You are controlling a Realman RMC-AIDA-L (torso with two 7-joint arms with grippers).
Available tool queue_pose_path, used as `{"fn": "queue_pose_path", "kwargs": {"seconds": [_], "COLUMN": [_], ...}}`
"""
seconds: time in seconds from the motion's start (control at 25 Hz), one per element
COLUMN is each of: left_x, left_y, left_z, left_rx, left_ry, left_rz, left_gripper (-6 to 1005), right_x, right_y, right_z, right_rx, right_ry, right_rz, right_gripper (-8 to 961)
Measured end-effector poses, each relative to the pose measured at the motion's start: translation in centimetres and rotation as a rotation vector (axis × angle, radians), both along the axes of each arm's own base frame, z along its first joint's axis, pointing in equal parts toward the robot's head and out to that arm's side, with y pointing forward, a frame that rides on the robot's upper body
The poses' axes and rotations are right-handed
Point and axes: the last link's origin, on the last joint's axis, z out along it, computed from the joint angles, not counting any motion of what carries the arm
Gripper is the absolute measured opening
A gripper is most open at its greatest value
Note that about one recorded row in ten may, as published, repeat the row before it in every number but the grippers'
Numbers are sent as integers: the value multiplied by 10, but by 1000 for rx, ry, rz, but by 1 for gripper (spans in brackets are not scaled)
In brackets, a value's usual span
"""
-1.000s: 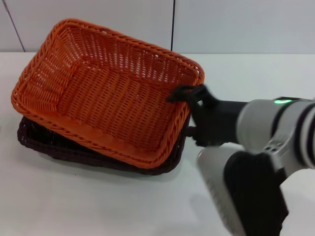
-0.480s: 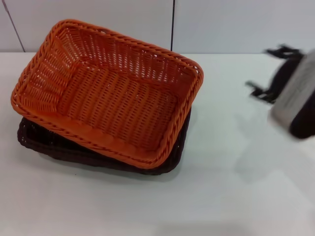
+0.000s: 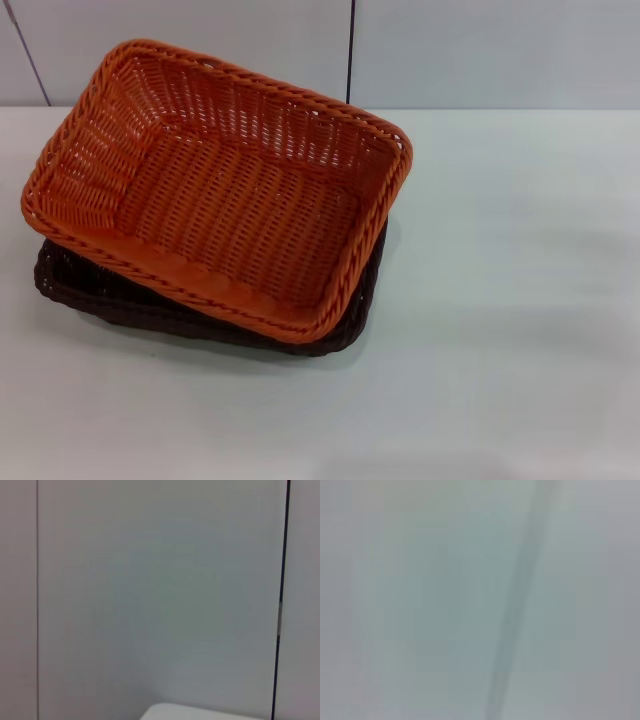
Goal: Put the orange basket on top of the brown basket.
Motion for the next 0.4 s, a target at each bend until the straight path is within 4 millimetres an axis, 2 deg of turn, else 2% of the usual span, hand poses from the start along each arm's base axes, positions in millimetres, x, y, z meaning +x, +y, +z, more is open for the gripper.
{"fn": "queue_pose_path", "kwargs": {"seconds": [0.2, 0.4], "left_x": [3, 3], "left_y": [0, 0], "left_z": [3, 3], "left_rx": [20, 23], "left_ry": [8, 11], "left_rz": [-18, -20], "left_gripper": [840, 840], "right_x": [34, 44], "right_y": [-26, -42], "right_z": [-6, -17], "right_rx": [213, 264], "right_ry": [200, 182], "right_rz": [-16, -3], "right_gripper": [724, 724]}}
